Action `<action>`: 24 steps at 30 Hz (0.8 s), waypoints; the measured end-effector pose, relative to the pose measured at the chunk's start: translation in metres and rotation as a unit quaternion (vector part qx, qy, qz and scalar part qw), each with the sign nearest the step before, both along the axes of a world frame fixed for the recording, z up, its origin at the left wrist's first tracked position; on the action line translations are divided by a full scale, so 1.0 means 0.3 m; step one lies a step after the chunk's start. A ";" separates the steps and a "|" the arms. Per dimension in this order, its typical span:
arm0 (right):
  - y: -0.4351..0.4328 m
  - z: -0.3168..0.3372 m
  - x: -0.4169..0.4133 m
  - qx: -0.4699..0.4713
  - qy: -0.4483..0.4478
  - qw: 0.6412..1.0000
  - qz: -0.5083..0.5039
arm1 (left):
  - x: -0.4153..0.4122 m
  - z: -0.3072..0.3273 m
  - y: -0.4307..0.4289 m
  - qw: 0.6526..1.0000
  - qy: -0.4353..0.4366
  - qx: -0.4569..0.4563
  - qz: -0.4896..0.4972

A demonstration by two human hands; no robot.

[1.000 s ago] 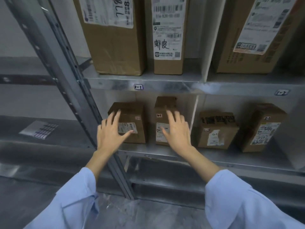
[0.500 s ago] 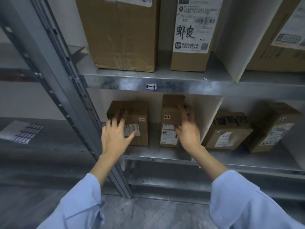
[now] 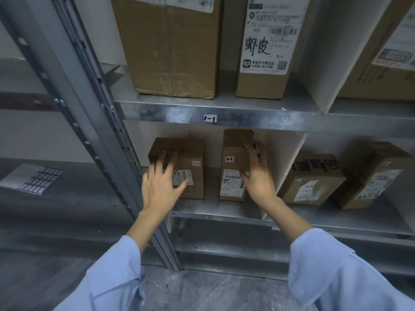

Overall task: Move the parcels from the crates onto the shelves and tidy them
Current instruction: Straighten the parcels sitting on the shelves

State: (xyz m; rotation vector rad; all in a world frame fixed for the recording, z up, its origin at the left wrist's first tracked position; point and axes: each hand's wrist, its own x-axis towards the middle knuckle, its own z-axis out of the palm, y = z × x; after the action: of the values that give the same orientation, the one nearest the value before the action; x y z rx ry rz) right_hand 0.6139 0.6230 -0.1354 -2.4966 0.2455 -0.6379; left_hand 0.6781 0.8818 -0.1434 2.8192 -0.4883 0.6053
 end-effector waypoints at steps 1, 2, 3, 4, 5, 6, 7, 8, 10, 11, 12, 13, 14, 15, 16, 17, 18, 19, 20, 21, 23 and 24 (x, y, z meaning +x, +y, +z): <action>0.004 0.009 -0.009 -0.009 0.011 1.000 -0.003 | -0.001 0.007 0.002 1.000 0.005 0.001 -0.002; 0.009 0.020 -0.019 -0.020 0.021 1.000 -0.009 | -0.004 0.017 0.004 1.000 0.009 0.001 -0.005; 0.014 0.032 -0.031 -0.032 0.028 0.999 -0.014 | -0.010 0.028 0.006 1.000 0.014 0.000 -0.009; 0.017 0.046 -0.043 -0.044 0.028 0.999 -0.017 | -0.019 0.043 0.007 1.000 0.016 -0.003 -0.012; 0.019 0.061 -0.055 -0.054 0.023 0.998 -0.016 | -0.031 0.060 0.008 1.000 0.016 -0.006 -0.014; 0.021 0.076 -0.067 -0.061 0.017 0.998 -0.013 | -0.042 0.079 0.009 1.000 0.014 -0.009 -0.014; 0.023 0.094 -0.080 -0.070 0.012 0.997 -0.010 | -0.056 0.101 0.011 1.000 0.010 -0.011 -0.014; 0.027 0.115 -0.096 -0.080 0.010 0.997 -0.008 | -0.071 0.127 0.012 1.000 0.003 -0.012 -0.013; 0.037 0.165 -0.132 -0.103 0.016 0.995 0.001 | -0.102 0.189 0.012 1.000 -0.017 -0.018 -0.018; 0.042 0.192 -0.152 -0.115 0.018 0.993 0.009 | -0.118 0.224 0.012 0.999 -0.030 -0.025 -0.021; 0.047 0.221 -0.173 -0.126 0.017 0.992 0.019 | -0.134 0.261 0.012 0.998 -0.046 -0.034 -0.023; 0.053 0.251 -0.195 -0.132 0.013 0.991 0.029 | -0.149 0.299 0.012 0.997 -0.064 -0.045 -0.026; 0.058 0.284 -0.217 -0.135 0.004 0.990 0.037 | -0.164 0.336 0.013 0.995 -0.083 -0.056 -0.030; 0.065 0.318 -0.239 -0.136 -0.008 0.990 0.045 | -0.177 0.372 0.015 0.992 -0.103 -0.065 -0.034; 0.072 0.353 -0.259 -0.136 -0.022 0.989 0.053 | -0.188 0.405 0.019 0.989 -0.123 -0.072 -0.036; 0.079 0.387 -0.279 -0.138 -0.038 0.988 0.060 | -0.197 0.437 0.024 0.986 -0.142 -0.079 -0.038; 0.085 0.422 -0.298 -0.142 -0.055 0.986 0.065 | -0.204 0.467 0.029 0.982 -0.161 -0.087 -0.038; 0.091 0.454 -0.314 -0.145 -0.075 0.984 0.068 | -0.208 0.495 0.033 0.979 -0.179 -0.093 -0.038; 0.095 0.484 -0.328 -0.147 -0.095 0.982 0.068 | -0.208 0.523 0.037 0.976 -0.193 -0.098 -0.035; 0.098 0.514 -0.339 -0.148 -0.115 0.980 0.068 | -0.207 0.551 0.040 0.974 -0.202 -0.101 -0.032; 0.100 0.567 -0.351 -0.145 -0.152 0.976 0.064 | -0.197 0.605 0.043 0.972 -0.207 -0.104 -0.027; 0.100 0.593 -0.353 -0.141 -0.167 0.974 0.060 | -0.190 0.630 0.043 0.973 -0.206 -0.106 -0.024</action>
State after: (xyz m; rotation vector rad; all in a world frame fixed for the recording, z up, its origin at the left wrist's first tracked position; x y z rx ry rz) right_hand 0.5081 0.6530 0.0426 -2.5887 -0.1310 -1.0889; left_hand 0.6209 0.8946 0.0458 2.4729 -0.5239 1.1662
